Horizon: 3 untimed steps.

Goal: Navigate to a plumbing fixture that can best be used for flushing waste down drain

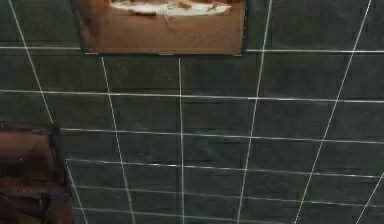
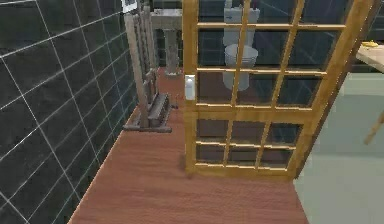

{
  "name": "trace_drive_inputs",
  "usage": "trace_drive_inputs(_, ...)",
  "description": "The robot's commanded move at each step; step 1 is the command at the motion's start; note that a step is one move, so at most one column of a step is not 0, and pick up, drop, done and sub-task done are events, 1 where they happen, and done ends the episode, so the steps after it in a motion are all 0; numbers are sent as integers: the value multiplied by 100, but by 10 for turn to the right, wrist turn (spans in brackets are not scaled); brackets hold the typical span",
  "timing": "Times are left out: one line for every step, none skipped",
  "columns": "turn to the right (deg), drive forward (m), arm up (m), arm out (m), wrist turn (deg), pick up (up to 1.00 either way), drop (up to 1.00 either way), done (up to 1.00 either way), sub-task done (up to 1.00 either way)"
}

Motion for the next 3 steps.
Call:
trace_drive_inputs(-450,0,0,0,0,0,0,0,0)
trace_drive_inputs(-90,0,0,0,0,0,0,0,0)
trace_drive_inputs(0,0,0,0,0,0,0,100,0)
